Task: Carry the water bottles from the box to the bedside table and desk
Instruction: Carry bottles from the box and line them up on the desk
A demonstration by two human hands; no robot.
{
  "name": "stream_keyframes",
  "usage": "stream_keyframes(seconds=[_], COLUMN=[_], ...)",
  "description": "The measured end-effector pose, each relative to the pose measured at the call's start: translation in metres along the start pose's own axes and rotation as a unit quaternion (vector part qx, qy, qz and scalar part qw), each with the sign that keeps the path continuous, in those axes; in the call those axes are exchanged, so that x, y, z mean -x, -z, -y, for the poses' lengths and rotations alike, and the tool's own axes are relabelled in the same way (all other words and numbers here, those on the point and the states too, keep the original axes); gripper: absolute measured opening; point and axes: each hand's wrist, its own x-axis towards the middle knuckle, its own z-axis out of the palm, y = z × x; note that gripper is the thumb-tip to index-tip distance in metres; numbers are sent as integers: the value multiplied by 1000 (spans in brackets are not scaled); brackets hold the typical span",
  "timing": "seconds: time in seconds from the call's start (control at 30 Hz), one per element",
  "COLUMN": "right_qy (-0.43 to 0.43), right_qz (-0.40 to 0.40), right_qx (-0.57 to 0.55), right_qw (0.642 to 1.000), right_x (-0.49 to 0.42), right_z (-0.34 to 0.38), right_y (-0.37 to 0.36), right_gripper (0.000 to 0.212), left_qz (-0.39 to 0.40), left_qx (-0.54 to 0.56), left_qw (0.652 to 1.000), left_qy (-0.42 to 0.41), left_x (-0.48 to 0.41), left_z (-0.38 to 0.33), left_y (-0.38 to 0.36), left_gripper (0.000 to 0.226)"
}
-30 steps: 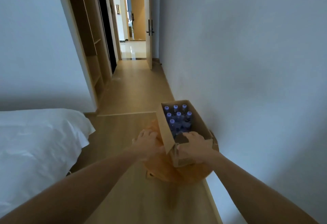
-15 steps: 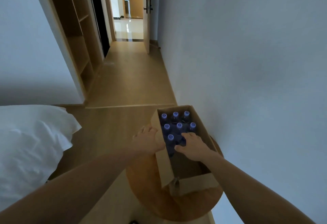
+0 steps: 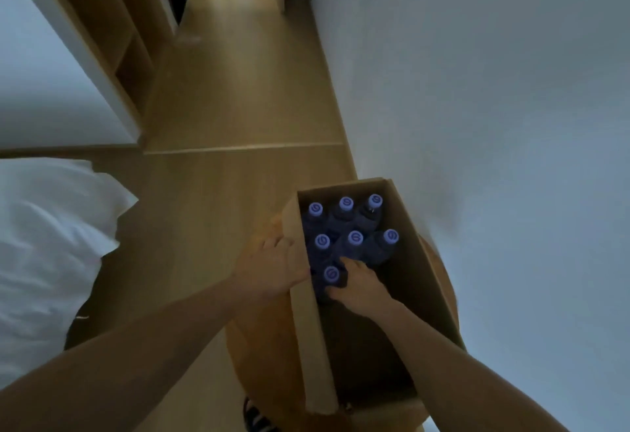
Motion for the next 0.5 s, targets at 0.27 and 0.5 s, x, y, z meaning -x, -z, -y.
stream_keyframes(seconds=[0.27, 0.5], right_qy=[12, 65], right_qz=[9, -35], right_qx=[-90, -138], right_qw=[996, 988], right_x=[-43, -25], right_z=[-25, -27], right_y=[-37, -14], right_gripper=[81, 59], left_qz=[-12, -28], left_qx=[32, 56], left_qw=[998, 997], left_qy=[50, 53], left_x=[-30, -36], left_z=[15, 5], left_y=[-20, -3], left_gripper=[80, 76])
